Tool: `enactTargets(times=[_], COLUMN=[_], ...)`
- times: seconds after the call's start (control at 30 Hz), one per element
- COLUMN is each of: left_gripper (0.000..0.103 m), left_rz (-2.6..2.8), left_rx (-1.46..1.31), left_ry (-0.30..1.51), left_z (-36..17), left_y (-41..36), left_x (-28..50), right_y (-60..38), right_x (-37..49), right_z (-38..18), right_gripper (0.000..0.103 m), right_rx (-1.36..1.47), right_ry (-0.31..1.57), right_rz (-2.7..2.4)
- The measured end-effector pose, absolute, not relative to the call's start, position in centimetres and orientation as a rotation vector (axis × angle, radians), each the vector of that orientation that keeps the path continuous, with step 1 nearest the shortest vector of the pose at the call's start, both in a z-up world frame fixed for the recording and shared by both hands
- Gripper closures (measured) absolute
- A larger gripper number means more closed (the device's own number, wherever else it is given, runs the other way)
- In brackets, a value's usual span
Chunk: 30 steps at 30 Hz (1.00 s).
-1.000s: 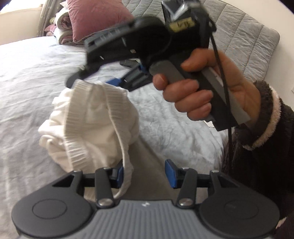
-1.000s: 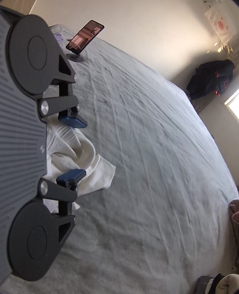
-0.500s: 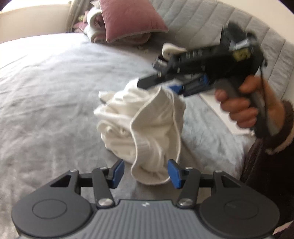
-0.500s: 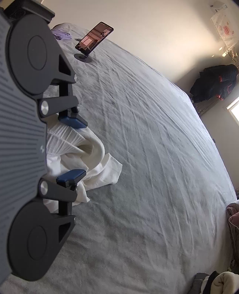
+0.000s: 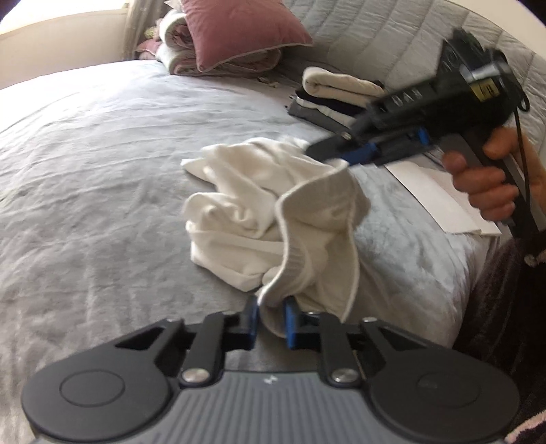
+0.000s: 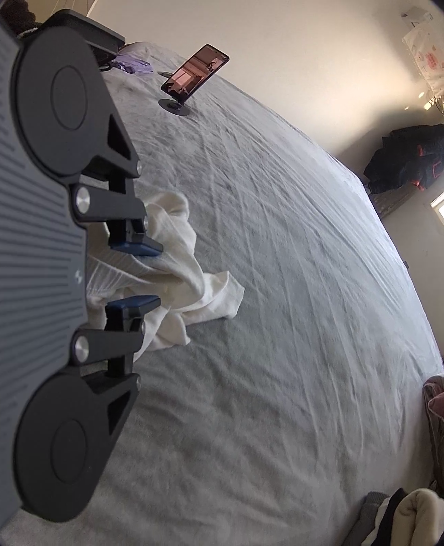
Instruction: Fold clothes
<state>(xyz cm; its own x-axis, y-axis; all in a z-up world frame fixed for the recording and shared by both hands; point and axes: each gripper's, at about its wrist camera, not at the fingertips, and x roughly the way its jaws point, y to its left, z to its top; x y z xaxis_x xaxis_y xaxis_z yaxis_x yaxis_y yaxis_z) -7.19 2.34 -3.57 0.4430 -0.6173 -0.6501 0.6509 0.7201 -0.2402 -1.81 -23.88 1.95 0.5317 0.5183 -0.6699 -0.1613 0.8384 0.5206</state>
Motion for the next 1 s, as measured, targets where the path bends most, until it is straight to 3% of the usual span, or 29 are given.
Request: enactTargets(times=[0.47, 1.0], left_gripper=[0.097, 0.099], left_rz=[-0.841, -0.961], left_rx=[0.055, 0.127], left_ry=[0.702, 0.706], left_z=[-2.1, -2.3], left_y=[2.3, 1.0], left_x=[-8.9, -11.6], right_y=[-24.3, -23.4], right_x=[-2.2, -0.8], right_z=[2.2, 2.8], right_gripper=[0.066, 0.066], right_rx=[0.45, 0.478], right_ry=[0.922, 0.876], right_rz=[0.44, 0.406])
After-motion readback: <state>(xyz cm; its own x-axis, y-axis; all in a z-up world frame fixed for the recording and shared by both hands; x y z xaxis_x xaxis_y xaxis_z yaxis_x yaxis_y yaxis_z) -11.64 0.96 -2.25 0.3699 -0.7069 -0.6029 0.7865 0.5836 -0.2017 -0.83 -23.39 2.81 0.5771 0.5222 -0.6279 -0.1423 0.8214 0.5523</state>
